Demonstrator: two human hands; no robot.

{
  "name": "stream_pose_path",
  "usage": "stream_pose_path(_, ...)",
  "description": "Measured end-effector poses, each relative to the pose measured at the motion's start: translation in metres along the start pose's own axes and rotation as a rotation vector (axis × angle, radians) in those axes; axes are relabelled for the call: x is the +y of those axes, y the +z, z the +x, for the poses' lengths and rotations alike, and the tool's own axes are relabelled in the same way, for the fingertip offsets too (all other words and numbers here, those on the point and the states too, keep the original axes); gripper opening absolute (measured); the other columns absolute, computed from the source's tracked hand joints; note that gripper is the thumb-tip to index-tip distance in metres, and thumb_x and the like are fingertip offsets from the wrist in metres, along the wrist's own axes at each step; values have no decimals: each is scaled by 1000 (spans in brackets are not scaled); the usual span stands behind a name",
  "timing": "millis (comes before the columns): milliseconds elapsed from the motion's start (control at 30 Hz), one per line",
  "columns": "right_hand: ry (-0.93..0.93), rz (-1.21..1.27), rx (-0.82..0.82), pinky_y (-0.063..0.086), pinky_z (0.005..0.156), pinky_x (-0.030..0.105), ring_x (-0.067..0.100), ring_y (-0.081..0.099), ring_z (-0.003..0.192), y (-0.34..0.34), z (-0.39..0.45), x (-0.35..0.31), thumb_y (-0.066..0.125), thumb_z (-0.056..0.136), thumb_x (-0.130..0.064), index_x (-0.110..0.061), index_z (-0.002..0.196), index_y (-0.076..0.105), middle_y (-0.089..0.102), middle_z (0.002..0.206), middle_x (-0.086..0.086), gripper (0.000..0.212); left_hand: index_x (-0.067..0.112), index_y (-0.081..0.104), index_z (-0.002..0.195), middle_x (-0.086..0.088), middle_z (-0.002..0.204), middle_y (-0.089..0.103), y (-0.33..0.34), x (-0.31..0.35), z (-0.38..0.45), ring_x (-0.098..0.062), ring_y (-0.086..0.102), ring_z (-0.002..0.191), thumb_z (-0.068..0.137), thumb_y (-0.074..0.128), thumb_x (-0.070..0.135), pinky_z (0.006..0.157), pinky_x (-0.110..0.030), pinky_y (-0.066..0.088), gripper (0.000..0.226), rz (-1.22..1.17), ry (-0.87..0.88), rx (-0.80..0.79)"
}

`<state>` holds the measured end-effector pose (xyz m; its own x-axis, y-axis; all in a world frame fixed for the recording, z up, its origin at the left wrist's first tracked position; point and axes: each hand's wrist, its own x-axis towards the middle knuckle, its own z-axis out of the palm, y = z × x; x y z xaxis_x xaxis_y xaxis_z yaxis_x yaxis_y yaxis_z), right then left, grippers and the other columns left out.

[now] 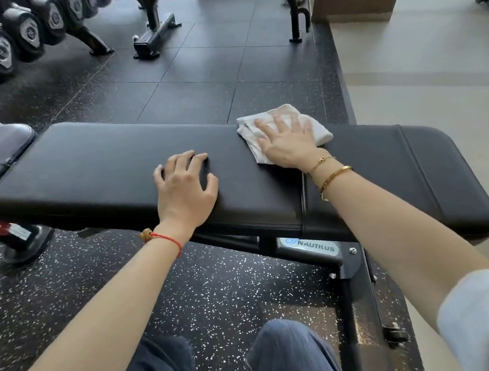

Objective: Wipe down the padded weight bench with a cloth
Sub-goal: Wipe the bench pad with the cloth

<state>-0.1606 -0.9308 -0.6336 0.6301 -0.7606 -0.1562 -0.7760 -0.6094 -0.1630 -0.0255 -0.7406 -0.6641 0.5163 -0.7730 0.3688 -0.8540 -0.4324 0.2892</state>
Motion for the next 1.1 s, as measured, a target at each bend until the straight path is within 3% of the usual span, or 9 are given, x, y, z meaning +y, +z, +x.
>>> stream_pose_path(167,-122,-15,27,-10,117,58,40,-10,149,12,4,-52,16,101,-51,-43,154,6,-4,166,1,54,26,57,130,2,140,53,0,-3,1,-19,42,133,90,47,38,114,-48,24,44,4,-8,14)
stream_pose_path(333,-229,-24,38,-11,119,53,33,-12,150,19,-27,-35,17,103,-49,-46,154,3,-3,166,-2,53,26,58,131,1,139,54,1,-6,2,-19,43,133,90,48,37,114,-48,25,44,-18,2,31)
stream_pose_path(600,122,30,55,-7,120,49,29,-9,151,-1,-43,40,18,104,-46,-45,154,9,0,166,0,52,24,57,132,-1,141,53,0,-6,0,-20,41,134,89,46,36,115,-48,23,46,-32,5,13)
stream_pose_path(867,-10,-23,113,-4,120,50,34,-1,150,21,-111,28,19,104,-45,-43,155,9,1,166,0,52,22,51,138,-6,149,44,-2,2,-2,-25,32,141,93,49,33,117,-53,17,46,-37,-3,-70)
stream_pose_path(1100,188,17,122,-7,120,49,32,-5,151,13,-135,83,18,104,-43,-44,155,6,-1,166,0,52,25,45,142,-4,152,41,8,58,-9,-24,27,144,94,47,38,119,-56,12,50,-111,131,-130)
